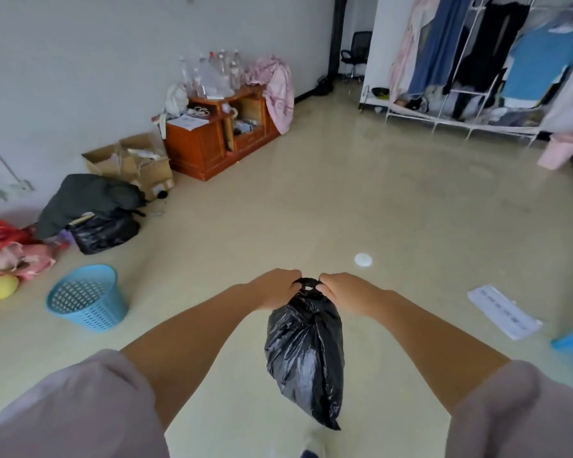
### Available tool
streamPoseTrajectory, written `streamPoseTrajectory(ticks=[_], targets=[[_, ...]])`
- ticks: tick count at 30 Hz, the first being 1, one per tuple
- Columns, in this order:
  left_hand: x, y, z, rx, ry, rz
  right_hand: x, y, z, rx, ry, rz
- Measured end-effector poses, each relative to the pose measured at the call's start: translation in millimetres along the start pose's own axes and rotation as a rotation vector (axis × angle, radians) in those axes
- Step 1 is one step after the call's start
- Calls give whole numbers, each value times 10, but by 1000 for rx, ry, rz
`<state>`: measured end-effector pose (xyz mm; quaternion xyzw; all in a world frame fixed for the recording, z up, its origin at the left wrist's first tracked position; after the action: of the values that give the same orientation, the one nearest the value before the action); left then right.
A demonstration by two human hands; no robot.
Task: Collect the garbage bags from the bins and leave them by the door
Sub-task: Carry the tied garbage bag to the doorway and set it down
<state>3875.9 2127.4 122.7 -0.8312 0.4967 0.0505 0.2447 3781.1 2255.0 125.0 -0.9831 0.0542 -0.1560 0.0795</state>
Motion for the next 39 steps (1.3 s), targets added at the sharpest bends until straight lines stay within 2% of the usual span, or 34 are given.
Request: streamPoseTrajectory(ticks=[12, 20, 28, 39], targets=[[-397, 2557, -849, 23, -20, -1, -2210, 1231, -968, 68, -25, 15], [-568, 4594, -1492, 43, 16, 94, -3853, 2233, -1598, 31, 4, 118], [-1093, 6300, -2112, 120, 103, 188, -5323, 2790, -2232, 21, 80, 215], [-1698, 8829, -2870, 87, 96, 128, -7673, 3847, -3151, 34, 56, 160]])
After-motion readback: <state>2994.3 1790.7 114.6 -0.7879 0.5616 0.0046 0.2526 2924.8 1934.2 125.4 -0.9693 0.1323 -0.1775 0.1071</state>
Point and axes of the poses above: each hand's wrist, its own y-axis towards the middle knuckle, its own z-axis out of the palm, x = y × z, the point moved 3 cm from there along y, towards the middle knuckle, and after that the axes turned 15 degrees about -z, right-handed, at the moved point
